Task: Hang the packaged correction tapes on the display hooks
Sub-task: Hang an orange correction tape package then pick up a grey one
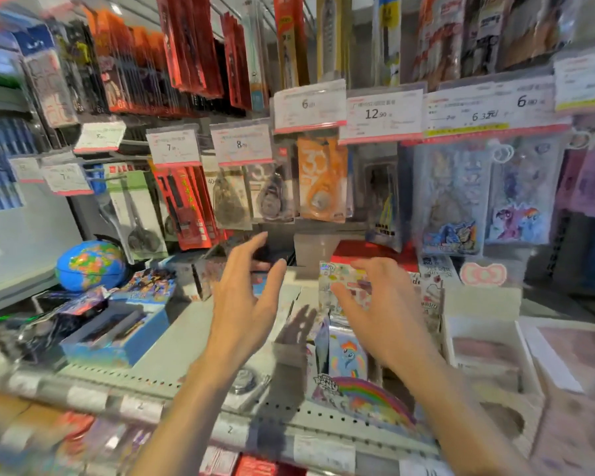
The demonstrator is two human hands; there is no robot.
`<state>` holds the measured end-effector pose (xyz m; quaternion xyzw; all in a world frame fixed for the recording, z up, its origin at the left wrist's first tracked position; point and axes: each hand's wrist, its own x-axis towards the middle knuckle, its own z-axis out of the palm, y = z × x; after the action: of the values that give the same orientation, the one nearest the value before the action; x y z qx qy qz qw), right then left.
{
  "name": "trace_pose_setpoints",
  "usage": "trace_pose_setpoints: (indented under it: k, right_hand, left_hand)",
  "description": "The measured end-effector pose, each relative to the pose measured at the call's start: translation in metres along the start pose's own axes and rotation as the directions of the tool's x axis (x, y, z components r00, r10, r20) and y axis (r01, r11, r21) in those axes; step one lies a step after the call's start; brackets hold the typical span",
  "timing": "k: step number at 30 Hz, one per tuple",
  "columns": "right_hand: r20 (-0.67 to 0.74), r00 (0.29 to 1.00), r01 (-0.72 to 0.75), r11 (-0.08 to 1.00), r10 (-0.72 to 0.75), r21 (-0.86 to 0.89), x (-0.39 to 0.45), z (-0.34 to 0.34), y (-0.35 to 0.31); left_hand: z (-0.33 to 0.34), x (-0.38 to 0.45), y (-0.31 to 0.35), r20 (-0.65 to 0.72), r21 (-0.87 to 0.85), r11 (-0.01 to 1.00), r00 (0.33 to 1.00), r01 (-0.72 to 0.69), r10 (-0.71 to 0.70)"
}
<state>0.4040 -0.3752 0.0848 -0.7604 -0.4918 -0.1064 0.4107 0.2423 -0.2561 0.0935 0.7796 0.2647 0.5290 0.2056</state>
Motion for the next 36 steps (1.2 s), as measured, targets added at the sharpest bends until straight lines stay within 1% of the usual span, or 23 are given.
trace_pose_setpoints:
  k: [2,5,8,12,15,17,19,21,22,24,27,29,32,34,36]
  right_hand:
    - [-0.005,1.000,0.028,0.999,-0.029,-0.039,-0.011,0.009,0.001]
    - [-0.024,1.000,0.017,0.998,-0.019,-0.064,-0.023,0.025,0.002]
    - [-0.058,0.998,-0.029,0.991,0.021,-0.130,-0.029,0.044,-0.006]
    - [-0.161,0.984,-0.109,0.973,0.077,-0.204,-0.031,0.076,-0.038]
    - [-0.217,0.975,-0.100,0.957,0.040,-0.272,-0.026,0.104,-0.068]
    - [-0.216,0.976,-0.086,0.952,0.022,-0.292,-0.019,0.127,-0.086]
    - [-0.181,0.983,-0.085,0.952,0.032,-0.294,-0.014,0.151,-0.100]
    - [-0.136,0.990,-0.082,0.951,0.042,-0.298,-0.010,0.172,-0.111]
    - [-0.090,0.994,-0.085,0.949,0.060,-0.303,-0.008,0.181,-0.115]
    - [0.052,0.989,-0.112,0.944,0.135,-0.312,-0.006,0.195,-0.121]
    - [0.251,0.939,-0.142,0.931,0.234,-0.337,-0.007,0.207,-0.121]
    - [0.339,0.901,-0.153,0.930,0.270,-0.335,-0.008,0.206,-0.121]
    - [0.378,0.880,-0.167,0.933,0.287,-0.319,-0.012,0.199,-0.119]
    - [0.402,0.866,-0.180,0.936,0.297,-0.304,-0.017,0.192,-0.118]
    - [0.464,0.824,-0.188,0.930,0.325,-0.316,-0.021,0.188,-0.115]
  left_hand:
    - [-0.002,-0.021,-0.024,0.027,-0.025,0.998,0.998,0.061,-0.060]
    - [-0.010,-0.042,-0.060,0.052,-0.043,0.990,0.990,0.135,-0.133]
    - [-0.024,-0.049,-0.097,0.080,-0.069,0.983,0.984,0.168,-0.162]
    - [-0.052,-0.039,-0.151,0.152,-0.123,0.976,0.975,0.180,-0.161]
    - [-0.076,-0.023,-0.182,0.199,-0.152,0.967,0.964,0.205,-0.174]
    - [-0.089,-0.012,-0.200,0.240,-0.176,0.958,0.954,0.227,-0.182]
    - [-0.098,-0.007,-0.217,0.293,-0.188,0.945,0.934,0.267,-0.205]
    - [-0.106,-0.006,-0.229,0.351,-0.155,0.949,0.914,0.274,-0.206]
    - [-0.109,-0.006,-0.234,0.383,-0.132,0.951,0.899,0.278,-0.210]
    - [-0.111,-0.007,-0.243,0.463,-0.081,0.950,0.856,0.301,-0.231]
    - [-0.108,-0.011,-0.256,0.605,0.018,0.947,0.751,0.321,-0.266]
    - [-0.104,-0.014,-0.259,0.678,0.044,0.937,0.679,0.345,-0.282]
    - [-0.099,-0.017,-0.258,0.721,0.027,0.924,0.632,0.382,-0.283]
    - [-0.097,-0.017,-0.256,0.754,0.022,0.906,0.588,0.423,-0.293]
    - [-0.094,-0.017,-0.254,0.782,-0.022,0.868,0.549,0.497,-0.295]
